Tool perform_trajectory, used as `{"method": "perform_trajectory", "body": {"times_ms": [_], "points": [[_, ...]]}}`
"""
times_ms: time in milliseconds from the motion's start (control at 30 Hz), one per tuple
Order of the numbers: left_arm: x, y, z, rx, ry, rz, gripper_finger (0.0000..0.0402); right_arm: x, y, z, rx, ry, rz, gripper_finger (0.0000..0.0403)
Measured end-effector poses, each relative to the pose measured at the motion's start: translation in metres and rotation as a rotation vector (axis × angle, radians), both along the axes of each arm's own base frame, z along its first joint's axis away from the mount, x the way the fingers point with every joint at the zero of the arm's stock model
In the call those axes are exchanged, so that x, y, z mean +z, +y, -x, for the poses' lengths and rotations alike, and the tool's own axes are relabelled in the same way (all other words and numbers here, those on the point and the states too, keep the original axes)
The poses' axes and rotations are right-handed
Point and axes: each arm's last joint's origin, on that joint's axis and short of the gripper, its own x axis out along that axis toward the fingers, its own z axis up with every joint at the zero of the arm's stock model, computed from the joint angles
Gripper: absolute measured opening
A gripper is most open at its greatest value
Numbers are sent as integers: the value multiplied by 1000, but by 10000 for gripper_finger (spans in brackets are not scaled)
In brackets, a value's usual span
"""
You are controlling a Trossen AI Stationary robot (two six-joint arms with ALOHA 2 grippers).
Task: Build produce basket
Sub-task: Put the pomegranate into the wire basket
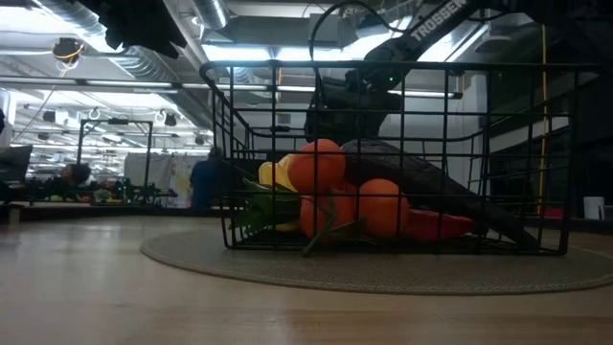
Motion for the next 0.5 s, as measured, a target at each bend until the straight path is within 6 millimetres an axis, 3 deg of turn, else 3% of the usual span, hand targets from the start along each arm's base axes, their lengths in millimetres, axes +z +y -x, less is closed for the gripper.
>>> {"method": "perform_trajectory", "body": {"times_ms": [500], "points": [[1, 0, 0, 0, -7, 0, 218, -8, 16, -10, 39, -5, 35, 153]]}}
